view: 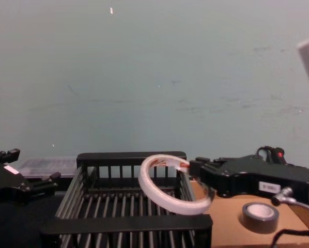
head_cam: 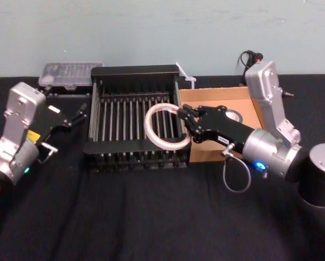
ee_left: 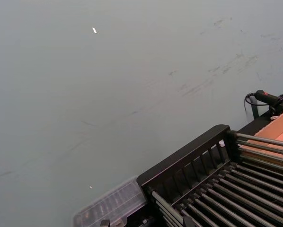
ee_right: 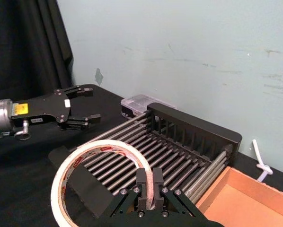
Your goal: Pick up the white tape and place it into the black box , Pick up the silver tape and place it into the brown box.
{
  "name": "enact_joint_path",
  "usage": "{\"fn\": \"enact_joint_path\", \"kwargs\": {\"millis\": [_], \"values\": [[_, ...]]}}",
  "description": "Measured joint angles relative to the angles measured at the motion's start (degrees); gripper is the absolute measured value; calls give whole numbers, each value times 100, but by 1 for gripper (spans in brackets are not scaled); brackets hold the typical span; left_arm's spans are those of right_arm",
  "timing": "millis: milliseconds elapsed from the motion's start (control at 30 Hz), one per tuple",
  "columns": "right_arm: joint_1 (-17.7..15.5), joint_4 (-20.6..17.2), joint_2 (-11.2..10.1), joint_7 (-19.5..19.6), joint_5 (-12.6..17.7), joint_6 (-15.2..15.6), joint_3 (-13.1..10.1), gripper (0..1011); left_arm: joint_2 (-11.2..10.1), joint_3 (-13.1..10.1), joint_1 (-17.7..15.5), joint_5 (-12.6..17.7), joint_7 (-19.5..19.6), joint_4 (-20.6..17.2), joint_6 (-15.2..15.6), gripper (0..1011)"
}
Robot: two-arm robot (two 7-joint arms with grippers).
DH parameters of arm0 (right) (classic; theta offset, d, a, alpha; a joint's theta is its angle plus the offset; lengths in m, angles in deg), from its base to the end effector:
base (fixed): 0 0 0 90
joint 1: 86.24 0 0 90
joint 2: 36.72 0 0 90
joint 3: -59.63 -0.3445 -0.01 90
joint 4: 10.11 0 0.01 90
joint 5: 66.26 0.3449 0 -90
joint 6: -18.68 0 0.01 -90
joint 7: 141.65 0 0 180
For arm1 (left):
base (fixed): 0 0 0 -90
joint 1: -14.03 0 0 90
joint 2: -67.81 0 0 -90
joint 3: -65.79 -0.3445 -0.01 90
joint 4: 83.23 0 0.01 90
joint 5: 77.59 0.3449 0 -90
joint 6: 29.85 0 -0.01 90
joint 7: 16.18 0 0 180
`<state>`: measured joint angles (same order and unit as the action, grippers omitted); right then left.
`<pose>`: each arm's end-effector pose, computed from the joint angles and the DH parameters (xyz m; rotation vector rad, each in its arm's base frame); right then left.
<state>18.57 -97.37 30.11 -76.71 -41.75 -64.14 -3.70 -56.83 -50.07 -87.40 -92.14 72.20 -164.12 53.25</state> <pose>0.4182 0.0040 -0.3104 -0.1108 0.0496 -0.7313 0.4011 0.1041 -0.3532 0.3046 -0.2848 1.2481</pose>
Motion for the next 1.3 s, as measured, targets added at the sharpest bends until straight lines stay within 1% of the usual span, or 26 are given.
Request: {"fn": "enact_joint_path", "kwargs": {"millis": [100, 133, 333, 467, 567, 733, 833, 1000, 1200, 1300], "values": [[206, 262, 131, -13, -63, 22, 80, 92, 0, 0, 0, 0, 0, 0, 0, 1001], [206, 262, 131, -13, -63, 22, 80, 92, 0, 0, 0, 0, 0, 0, 0, 1001], [597, 793, 368, -74, -142, 16, 173, 92, 0, 0, 0, 0, 0, 0, 0, 1001], [756, 996, 456, -122, -159, 4, 201, 92, 0, 0, 0, 0, 0, 0, 0, 1001], [937, 1218, 562, -142, -211, 1, 249, 92, 0, 0, 0, 0, 0, 0, 0, 1001], [1087, 1450, 686, -152, -240, -13, 271, 92, 0, 0, 0, 0, 0, 0, 0, 1001], [1217, 1701, 802, -142, -269, -43, 278, 92, 0, 0, 0, 0, 0, 0, 0, 1001], [1372, 1986, 922, -140, -317, -92, 283, 92, 0, 0, 0, 0, 0, 0, 0, 1001], [1561, 2298, 1048, -145, -402, -135, 290, 92, 0, 0, 0, 0, 0, 0, 0, 1001], [1628, 2395, 1087, -157, -436, -157, 291, 92, 0, 0, 0, 0, 0, 0, 0, 1001]]}}
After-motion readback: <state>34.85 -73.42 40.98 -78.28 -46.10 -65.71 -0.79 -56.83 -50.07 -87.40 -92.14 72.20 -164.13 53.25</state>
